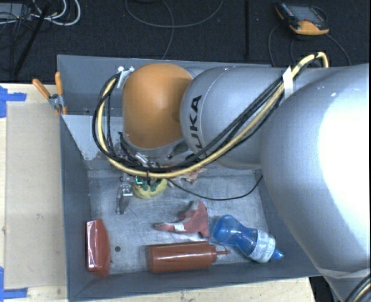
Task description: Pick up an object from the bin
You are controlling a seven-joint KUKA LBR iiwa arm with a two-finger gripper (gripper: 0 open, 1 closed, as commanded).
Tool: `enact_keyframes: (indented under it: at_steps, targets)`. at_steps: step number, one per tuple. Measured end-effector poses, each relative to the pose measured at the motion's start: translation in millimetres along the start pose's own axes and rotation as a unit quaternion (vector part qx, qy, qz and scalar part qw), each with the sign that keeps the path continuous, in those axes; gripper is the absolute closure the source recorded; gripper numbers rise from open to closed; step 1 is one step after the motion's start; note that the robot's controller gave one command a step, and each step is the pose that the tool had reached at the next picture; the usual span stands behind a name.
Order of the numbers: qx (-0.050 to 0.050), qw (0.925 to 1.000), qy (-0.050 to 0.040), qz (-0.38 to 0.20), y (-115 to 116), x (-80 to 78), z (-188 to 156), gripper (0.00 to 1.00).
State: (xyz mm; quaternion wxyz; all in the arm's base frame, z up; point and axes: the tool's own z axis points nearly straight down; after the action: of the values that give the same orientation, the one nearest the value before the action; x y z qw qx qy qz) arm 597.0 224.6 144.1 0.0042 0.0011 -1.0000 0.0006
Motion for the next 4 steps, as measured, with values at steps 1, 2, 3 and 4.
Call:
enact_keyframes:
  at_steps: [1, 2, 3, 4]
  targets:
    - [-0.001, 1.0, -0.0037, 0.002, -0.9, -2.2, -4.4, 0.0]
    - [-0.002, 1.0, -0.0062, -0.005, -4.2, -3.1, -1.1, 0.0]
    - [0.0, 0.9989, -0.0031, -0.046, -88.8, -18.0, 39.0, 0.0]
    - [0.0, 0.9971, -0.005, -0.076, -80.8, -19.9, 6.6, 0.0]
